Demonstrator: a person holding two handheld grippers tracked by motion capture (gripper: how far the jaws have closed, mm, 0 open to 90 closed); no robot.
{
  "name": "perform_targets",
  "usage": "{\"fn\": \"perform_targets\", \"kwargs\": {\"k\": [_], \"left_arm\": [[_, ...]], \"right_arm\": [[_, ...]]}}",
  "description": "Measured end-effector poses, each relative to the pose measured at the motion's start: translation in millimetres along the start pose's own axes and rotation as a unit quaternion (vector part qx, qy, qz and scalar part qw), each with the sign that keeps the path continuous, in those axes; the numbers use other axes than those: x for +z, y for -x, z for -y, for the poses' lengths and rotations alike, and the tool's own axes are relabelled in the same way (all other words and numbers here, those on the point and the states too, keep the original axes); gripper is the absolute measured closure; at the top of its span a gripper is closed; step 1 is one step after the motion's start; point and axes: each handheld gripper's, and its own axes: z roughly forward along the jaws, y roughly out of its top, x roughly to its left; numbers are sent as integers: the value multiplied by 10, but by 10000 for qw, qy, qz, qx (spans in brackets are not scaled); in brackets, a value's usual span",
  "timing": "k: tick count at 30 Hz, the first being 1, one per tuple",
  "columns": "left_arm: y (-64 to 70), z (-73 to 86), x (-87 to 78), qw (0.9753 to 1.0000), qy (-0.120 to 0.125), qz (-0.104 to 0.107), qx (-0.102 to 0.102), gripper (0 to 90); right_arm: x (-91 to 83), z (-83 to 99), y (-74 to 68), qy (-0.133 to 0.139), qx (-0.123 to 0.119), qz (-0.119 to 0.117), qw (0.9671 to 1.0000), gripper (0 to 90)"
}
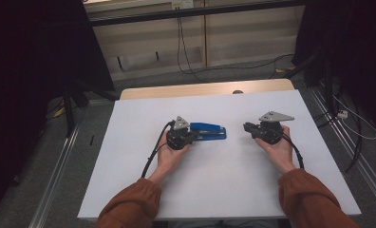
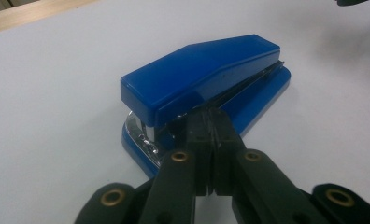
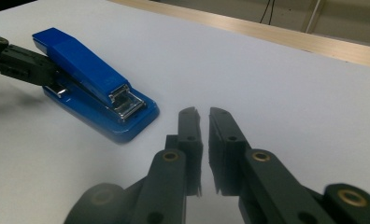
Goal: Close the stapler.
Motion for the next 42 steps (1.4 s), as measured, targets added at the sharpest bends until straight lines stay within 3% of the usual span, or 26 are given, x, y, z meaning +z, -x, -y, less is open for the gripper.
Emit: {"fn": "perform_targets", "kwargs": {"k": [5, 9, 14, 17, 21, 25, 29, 33, 38, 42], "left_arm": [[43, -21, -84, 9997, 132, 178, -124, 838], [26, -21, -126, 9997, 172, 119, -119, 781], [7, -14, -179, 9991, 260, 139, -316, 732], [-9, -18, -208, 9991, 260, 113, -327, 650], [-3, -14, -236, 9991, 294, 35, -318, 516], [0, -17, -284, 9985, 412, -162, -309, 364], [-21, -10, -328, 9983, 385, -301, -304, 196], [-26, -19, -375, 9976, 513, -348, -299, 83], [-5, 7, -468, 9968, 703, -205, -319, 37], [24, 24, -540, 9963, 787, -164, -291, 38]], "right_arm": [[3, 2, -27, -2, 91, -113, 9999, 718], [1, 2, -32, 10, 102, -143, 9998, 610], [-58, -3, -29, 104, 176, -142, 9997, 460], [-78, 0, -15, 128, 224, -78, 9996, 341], [-82, -1, -12, 167, 258, -79, 9995, 249], [-67, -7, -48, 170, 272, -43, 9995, 122], [-71, -16, -97, 156, 185, -46, 9997, 94], [-99, -30, -132, 260, 206, -85, 9994, 46], [-158, -38, -179, 362, 206, -93, 9991, 40], [-223, -36, -219, 435, 112, 73, 9990, 40]]}}
